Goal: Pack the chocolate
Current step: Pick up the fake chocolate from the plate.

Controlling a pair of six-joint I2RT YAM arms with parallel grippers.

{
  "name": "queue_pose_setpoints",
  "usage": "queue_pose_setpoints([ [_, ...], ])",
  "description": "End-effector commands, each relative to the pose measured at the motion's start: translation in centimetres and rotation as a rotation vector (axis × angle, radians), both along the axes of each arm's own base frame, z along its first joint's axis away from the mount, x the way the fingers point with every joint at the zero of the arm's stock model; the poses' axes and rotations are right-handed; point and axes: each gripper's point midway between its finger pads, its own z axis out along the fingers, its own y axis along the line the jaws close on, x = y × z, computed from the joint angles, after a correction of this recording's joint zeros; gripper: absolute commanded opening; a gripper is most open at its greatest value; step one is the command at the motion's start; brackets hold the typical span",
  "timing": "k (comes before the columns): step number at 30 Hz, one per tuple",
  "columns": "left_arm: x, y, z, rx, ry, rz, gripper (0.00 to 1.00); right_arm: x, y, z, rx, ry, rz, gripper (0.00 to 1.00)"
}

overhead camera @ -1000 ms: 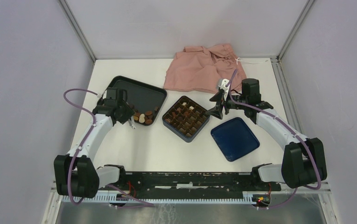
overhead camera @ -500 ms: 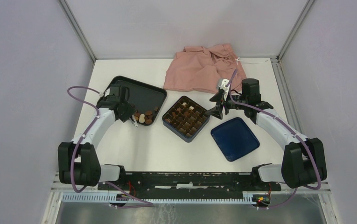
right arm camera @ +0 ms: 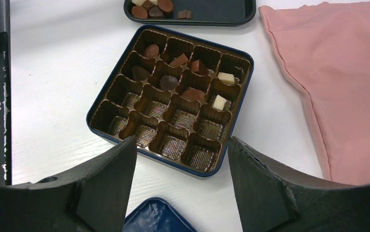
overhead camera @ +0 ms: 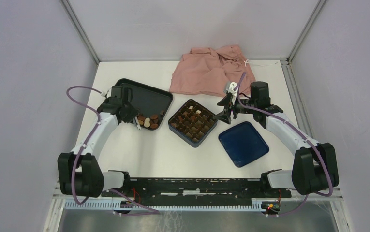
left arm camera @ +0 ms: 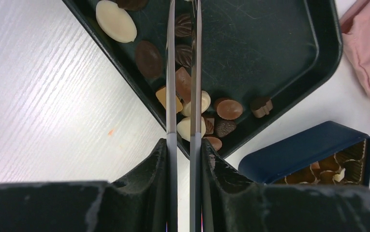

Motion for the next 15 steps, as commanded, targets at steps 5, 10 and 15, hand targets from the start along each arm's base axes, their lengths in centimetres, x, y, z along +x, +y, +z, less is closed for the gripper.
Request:
queue_pose_setpoints([
  [5,-0.6,-0.9,6.2,0.046,-0.184,-0.216,0.02,0.6,0.5,2.7,0.023,-0.091,0.030,0.75],
  [10,-2.8,-5.9,8.5,-0.103,-0.346,-0.519,0.02,0.6,0.5,2.7,0.021,-0.093,0.028,0.74],
  [15,-5.4,-9.3,10.6,-0.232,-0.478,-0.709,0.02,0.7,0.4,2.6,0.017,-0.095,0.024,0.75],
])
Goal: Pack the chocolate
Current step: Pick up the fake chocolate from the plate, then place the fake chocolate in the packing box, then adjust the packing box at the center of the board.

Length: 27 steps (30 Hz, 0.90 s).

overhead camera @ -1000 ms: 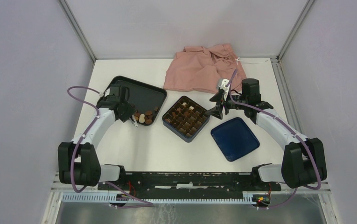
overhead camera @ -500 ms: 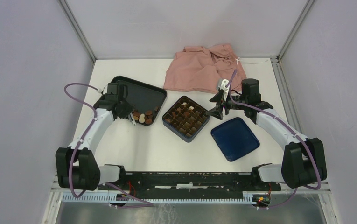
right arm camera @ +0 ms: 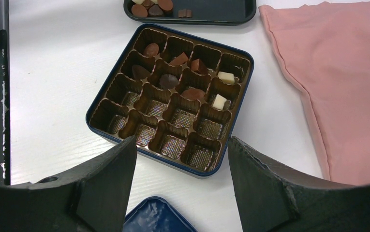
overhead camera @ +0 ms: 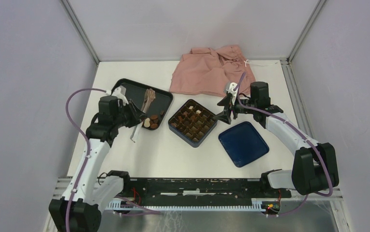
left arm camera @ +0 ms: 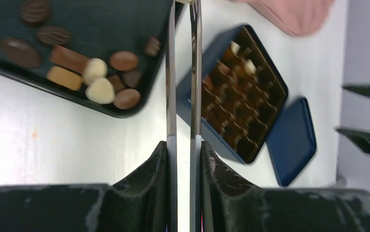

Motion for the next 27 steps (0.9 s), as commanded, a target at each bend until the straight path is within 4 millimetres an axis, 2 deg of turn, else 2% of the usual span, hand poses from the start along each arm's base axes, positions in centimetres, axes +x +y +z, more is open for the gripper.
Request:
queue_pose_setpoints([
  [1,-1.8,-4.3,3.8,-0.121,-0.196,-0.294,0.02,0.7,0.4,2.5,0.018,-0.093,0.020,0.75],
  [5,-3.5,-5.8,5.2,-0.187,-0.267,-0.376,0.02,1.0,0.2,2.2,0.008,-0.094,0.003,0.75],
  [9,-4.9,-7.0,5.8,-0.235,-0.319,-0.441,0.02,2.2,-0.3,1.1,-0.023,-0.087,-0.072,0.75],
  [15,-6.3,-8.8,4.7,-0.279,-0.313,-0.504,0.02,3.2,-0.6,-0.6,-0.060,-0.047,-0.119,0.75],
  [21,-7.4,-12.0,4.0,-0.272,-0.305,-0.565,0.02,3.5,-0.8,-1.4,-0.083,-0.032,-0.133,0.75],
  [27,-7.2,-14.3,2.6,-0.219,-0.284,-0.584,0.02,4.3,-1.0,-2.8,-0.108,0.001,-0.181,0.75],
])
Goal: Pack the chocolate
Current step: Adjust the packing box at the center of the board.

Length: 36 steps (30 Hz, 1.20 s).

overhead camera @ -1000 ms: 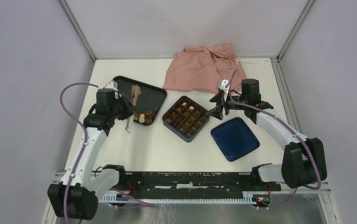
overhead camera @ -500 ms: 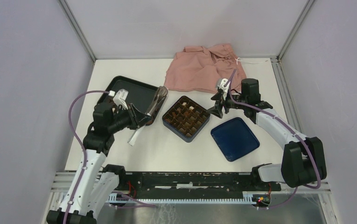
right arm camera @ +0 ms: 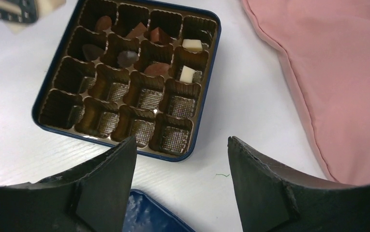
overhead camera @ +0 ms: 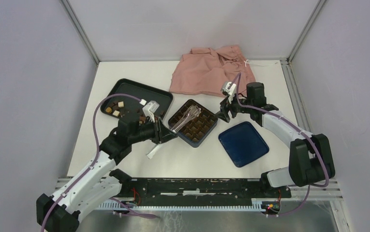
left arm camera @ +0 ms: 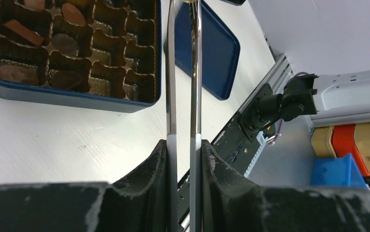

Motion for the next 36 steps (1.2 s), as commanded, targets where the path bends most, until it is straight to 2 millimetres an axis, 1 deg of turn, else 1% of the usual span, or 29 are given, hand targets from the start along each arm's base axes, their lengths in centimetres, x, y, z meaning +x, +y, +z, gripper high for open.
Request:
queue_pose_setpoints([
  [1,2.2,-1.0,1.4,-0.012,-0.074,0.067,0.02,1.8,0.3,-0.1,-0.024,-0.025,-0.052,0.75],
  [6,3.0,-1.0,1.4,0.017,-0.083,0.095,0.02,2.8,0.8,-2.6,-0.116,0.012,-0.108,0.74],
  [11,3.0,-1.0,0.8,0.031,-0.075,0.098,0.02,3.6,1.1,-3.9,-0.177,0.026,-0.154,0.72],
  [18,2.8,-0.6,0.4,0.048,-0.072,0.106,0.02,4.6,0.5,-5.5,-0.274,0.033,-0.210,0.61],
  [24,2.7,-0.4,0.4,0.059,-0.075,0.105,0.02,3.9,1.2,-6.2,-0.276,0.077,-0.147,0.46],
  [26,2.6,-0.4,0.4,0.062,-0.076,0.104,0.02,3.6,1.6,-6.2,-0.271,0.080,-0.120,0.42],
  [29,2.5,-0.2,0.5,0.061,-0.078,0.107,0.02,3.4,1.9,-5.7,-0.262,0.072,-0.097,0.34],
  [32,2.5,-0.2,0.5,0.061,-0.076,0.106,0.02,3.2,2.1,-5.3,-0.257,0.058,-0.086,0.22],
  [35,2.4,-0.3,0.7,0.058,-0.077,0.105,0.02,3.2,2.4,-4.6,-0.251,0.031,-0.084,0.11],
  [36,2.4,-0.3,0.8,0.054,-0.078,0.104,0.02,3.3,2.4,-4.1,-0.247,0.015,-0.089,0.09],
])
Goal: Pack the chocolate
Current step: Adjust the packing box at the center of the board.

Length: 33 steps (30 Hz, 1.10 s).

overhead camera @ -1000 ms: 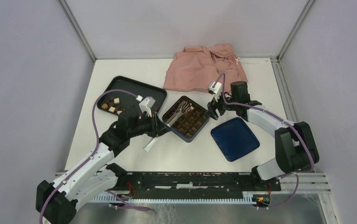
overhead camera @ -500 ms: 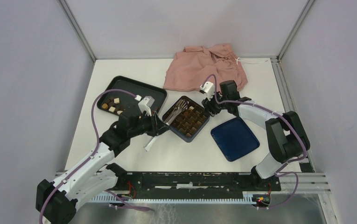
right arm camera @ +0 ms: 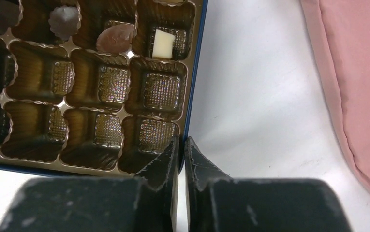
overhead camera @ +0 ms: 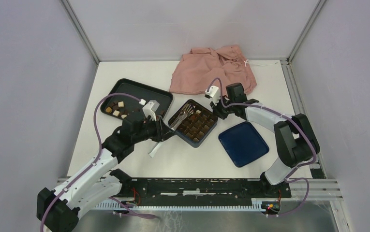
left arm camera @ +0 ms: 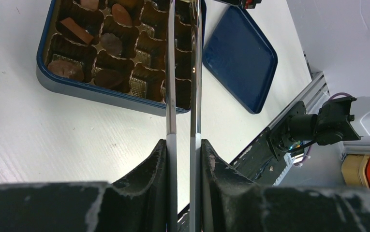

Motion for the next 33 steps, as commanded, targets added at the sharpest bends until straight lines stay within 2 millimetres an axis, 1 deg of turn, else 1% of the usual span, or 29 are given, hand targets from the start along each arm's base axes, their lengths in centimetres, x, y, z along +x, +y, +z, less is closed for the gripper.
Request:
queue_pose_setpoints([
  [1,0.7,-0.5,3.4,-0.049,-0.103,-0.007,0.02,1.1,1.0,3.8,0.042,-0.118,0.022,0.07],
  [4,0.6,-0.5,3.7,-0.052,-0.108,-0.012,0.02,1.3,0.8,5.8,0.046,-0.194,0.001,0.03],
  [7,0.5,-0.5,3.9,-0.051,-0.118,-0.017,0.02,1.4,0.4,7.9,0.057,-0.276,-0.018,0.02],
  [10,0.4,-0.5,4.0,-0.054,-0.124,-0.022,0.02,1.1,0.4,9.5,0.070,-0.337,-0.022,0.01],
  [12,0.3,-0.5,4.1,-0.058,-0.125,-0.025,0.02,0.7,0.3,9.8,0.063,-0.356,-0.020,0.01],
  [13,0.3,-0.6,4.1,-0.061,-0.125,-0.027,0.02,0.9,0.5,10.6,0.074,-0.394,-0.020,0.01],
  [27,-0.3,-0.8,4.4,-0.081,-0.149,-0.054,0.02,-0.5,0.7,13.5,0.105,-0.584,-0.006,0.00],
  [33,-0.5,-0.8,4.8,-0.087,-0.165,-0.068,0.02,-1.7,1.2,13.7,0.157,-0.632,0.042,0.00],
])
